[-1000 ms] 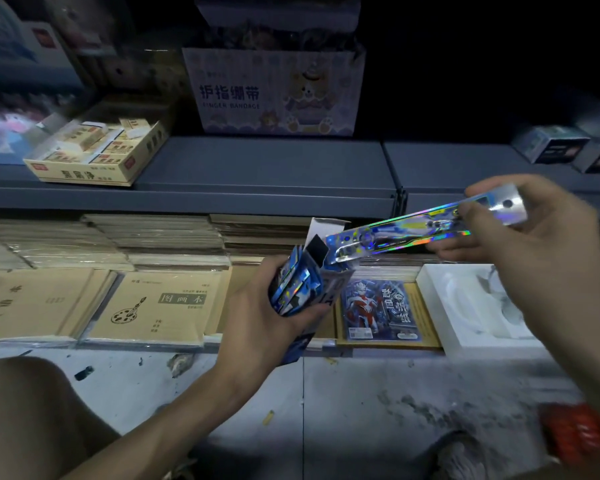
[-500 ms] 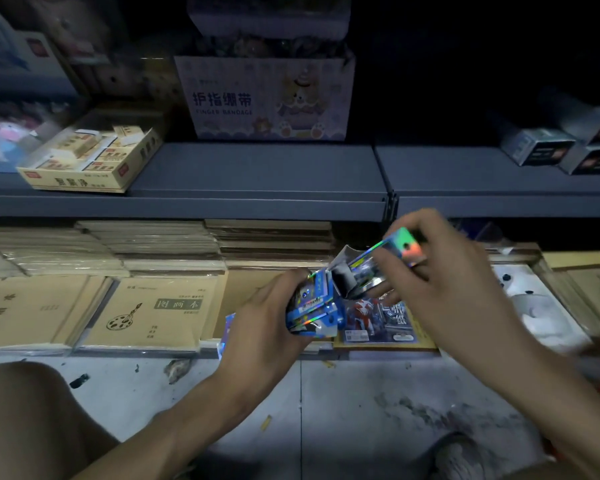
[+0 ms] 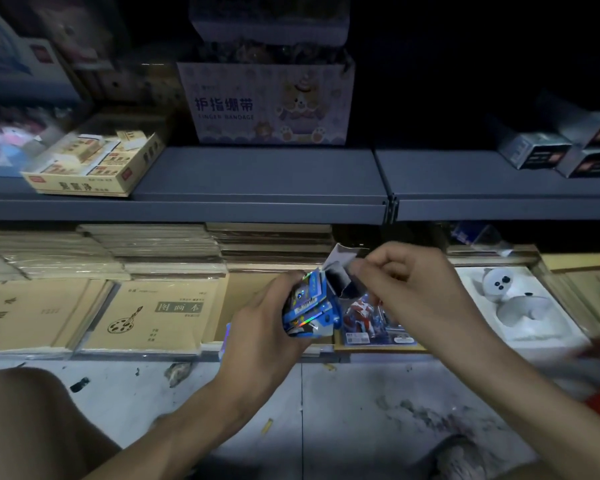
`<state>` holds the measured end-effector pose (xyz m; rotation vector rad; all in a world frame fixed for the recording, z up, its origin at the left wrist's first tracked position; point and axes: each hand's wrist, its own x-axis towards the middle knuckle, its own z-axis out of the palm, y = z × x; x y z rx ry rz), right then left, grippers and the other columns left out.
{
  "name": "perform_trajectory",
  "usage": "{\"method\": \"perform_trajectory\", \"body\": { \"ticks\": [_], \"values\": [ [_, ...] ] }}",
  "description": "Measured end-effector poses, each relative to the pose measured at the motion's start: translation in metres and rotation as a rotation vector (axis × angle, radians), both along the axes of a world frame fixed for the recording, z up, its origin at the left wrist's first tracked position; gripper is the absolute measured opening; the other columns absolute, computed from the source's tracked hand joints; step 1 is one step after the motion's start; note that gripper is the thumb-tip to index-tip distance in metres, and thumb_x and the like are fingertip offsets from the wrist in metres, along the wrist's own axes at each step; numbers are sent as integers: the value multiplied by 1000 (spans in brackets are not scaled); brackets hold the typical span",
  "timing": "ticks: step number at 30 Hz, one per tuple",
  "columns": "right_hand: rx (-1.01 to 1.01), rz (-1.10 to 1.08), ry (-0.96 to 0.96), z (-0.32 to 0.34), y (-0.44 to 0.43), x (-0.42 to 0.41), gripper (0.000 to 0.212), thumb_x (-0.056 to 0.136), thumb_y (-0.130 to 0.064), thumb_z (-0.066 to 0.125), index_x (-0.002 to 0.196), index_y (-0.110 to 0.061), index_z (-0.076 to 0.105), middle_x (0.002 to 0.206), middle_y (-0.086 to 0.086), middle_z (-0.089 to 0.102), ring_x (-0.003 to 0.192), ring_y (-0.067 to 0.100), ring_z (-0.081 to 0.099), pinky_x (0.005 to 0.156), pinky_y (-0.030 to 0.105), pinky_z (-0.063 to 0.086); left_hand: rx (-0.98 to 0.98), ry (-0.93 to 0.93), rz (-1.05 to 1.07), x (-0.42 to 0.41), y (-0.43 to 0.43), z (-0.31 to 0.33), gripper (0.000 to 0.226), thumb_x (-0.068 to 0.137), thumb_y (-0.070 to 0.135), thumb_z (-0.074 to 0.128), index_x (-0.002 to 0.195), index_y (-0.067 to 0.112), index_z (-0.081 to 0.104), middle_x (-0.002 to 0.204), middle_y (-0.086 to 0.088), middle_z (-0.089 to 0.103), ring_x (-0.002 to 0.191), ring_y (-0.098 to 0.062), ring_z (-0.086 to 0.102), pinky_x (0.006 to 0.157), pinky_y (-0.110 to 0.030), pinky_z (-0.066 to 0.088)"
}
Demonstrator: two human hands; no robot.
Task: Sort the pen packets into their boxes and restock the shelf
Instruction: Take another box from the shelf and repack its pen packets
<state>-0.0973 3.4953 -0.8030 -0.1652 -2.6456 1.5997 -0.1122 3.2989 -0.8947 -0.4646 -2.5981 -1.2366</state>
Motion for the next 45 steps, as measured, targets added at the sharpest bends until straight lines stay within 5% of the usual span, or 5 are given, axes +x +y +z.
{"method": "perform_trajectory", "body": {
  "ticks": [6, 15, 24, 35, 45],
  "values": [
    [35, 5, 70, 5, -24, 17, 38, 72, -55, 85, 69, -20, 70, 63, -4, 68, 53, 6, 60, 53, 29, 48, -156, 250, 32, -4, 1, 0, 60, 58, 11, 63, 114, 30, 53, 91, 6, 70, 81, -15, 54, 66, -28, 40],
    [34, 23, 18, -7, -21, 13, 22, 85, -20, 83, 70, -29, 71, 65, -11, 69, 53, 5, 62, 60, 35, 54, -380, 304, 26, -7, -2, -1, 82, 46, 2, 78, 121, 23, 52, 87, 4, 64, 79, -24, 57, 64, -34, 37],
    [440, -109, 305, -3, -18, 21, 7, 90, -27, 73, 88, -34, 75, 74, -17, 73, 70, 13, 70, 66, 41, 56, -401, 265, 91, -10, 0, 3, 82, 43, 7, 84, 116, 28, 52, 88, 8, 69, 76, -24, 59, 58, -31, 41],
    [-51, -99, 183, 1, -18, 12, 7, 90, -26, 75, 86, -27, 69, 74, -8, 74, 66, 17, 73, 67, 51, 61, -389, 257, 130, -8, 2, 8, 80, 45, 13, 92, 115, 24, 56, 84, 6, 69, 71, -19, 51, 56, -26, 33],
    [-255, -134, 71, 6, -12, 6, 6, 83, -10, 84, 84, -14, 79, 71, 3, 78, 54, 23, 73, 51, 30, 59, -425, 221, 93, -6, 0, 4, 80, 47, 12, 92, 115, 26, 53, 87, 7, 68, 70, -23, 59, 57, -26, 33]
  ]
}}
